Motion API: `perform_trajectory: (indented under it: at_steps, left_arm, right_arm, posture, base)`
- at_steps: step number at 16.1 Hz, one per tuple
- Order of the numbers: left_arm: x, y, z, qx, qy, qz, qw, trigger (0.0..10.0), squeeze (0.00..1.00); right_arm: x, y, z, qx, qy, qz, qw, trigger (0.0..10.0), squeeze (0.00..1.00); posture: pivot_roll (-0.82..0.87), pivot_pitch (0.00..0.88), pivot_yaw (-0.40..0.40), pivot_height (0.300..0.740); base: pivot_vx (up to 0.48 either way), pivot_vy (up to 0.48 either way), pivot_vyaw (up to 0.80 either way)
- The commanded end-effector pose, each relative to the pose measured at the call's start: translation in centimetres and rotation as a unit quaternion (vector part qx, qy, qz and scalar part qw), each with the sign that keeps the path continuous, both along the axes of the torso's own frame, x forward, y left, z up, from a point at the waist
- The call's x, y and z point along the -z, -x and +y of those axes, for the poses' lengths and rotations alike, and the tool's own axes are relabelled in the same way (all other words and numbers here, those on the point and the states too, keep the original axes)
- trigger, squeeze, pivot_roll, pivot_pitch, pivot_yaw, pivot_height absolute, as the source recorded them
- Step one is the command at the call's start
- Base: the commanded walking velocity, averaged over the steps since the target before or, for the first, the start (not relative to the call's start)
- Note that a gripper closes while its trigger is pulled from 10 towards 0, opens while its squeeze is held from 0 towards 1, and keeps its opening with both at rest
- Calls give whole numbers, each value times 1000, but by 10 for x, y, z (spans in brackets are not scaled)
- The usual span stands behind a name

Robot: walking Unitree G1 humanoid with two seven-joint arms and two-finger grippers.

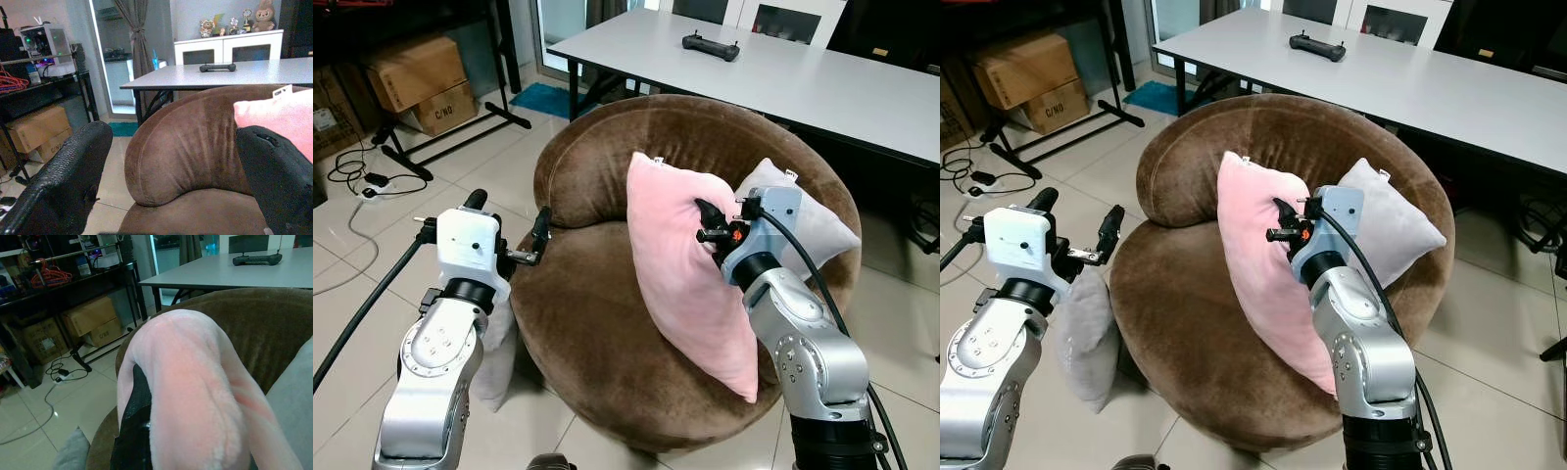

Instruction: Move the pillow to the sofa from floor

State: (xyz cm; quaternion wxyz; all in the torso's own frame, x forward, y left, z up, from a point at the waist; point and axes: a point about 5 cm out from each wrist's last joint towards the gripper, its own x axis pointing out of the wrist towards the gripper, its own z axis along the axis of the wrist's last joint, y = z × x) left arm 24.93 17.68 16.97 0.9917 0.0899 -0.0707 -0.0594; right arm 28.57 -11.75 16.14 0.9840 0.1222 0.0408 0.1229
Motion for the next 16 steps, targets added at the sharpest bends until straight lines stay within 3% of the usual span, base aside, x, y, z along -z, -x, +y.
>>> perform_trajectory:
  at_steps: [1, 5, 8, 10, 12, 14, 16]
  left_arm:
    - [0, 0, -1, 1, -8, 0, 1000, 10000, 0]
    - [1, 0, -1, 3, -13, 4, 1000, 10000, 0]
    - [14, 1, 5, 31, -42, 47, 998, 10000, 0]
    - [18, 4, 7, 51, -61, 65, 995, 10000, 0]
    - [17, 8, 11, 63, -70, 77, 993, 10000, 0]
    - [19, 12, 12, 68, -77, 84, 991, 10000, 0]
    - [22, 22, 12, 79, -84, 100, 988, 10000, 0]
  right_arm:
    - [-12, -1, 1, -4, -2, -30, 1000, 10000, 0]
    - [-13, -3, 4, -16, -4, -28, 999, 10000, 0]
    - [-7, -16, 37, -99, 3, 26, 995, 10000, 0]
    - [5, -29, 51, -96, 11, 93, 991, 10000, 0]
    - [14, -46, 76, -112, -75, 177, 975, 10000, 0]
    - [17, -54, 81, -95, -114, 192, 970, 10000, 0]
    - [29, -69, 79, -41, -168, 228, 958, 10000, 0]
  posture:
    - [95, 0, -54, 740]
    - [97, 0, -54, 740]
    - [90, 0, -41, 740]
    - [98, 0, -38, 740]
    - [126, 0, -48, 740]
    - [145, 0, -58, 740]
    - [167, 0, -65, 740]
  base:
    - [0, 0, 0]
    - [0, 0, 0]
    - [0, 0, 0]
    - [0, 0, 0]
    - [0, 0, 0]
    - [0, 0, 0]
    - [0, 0, 0]
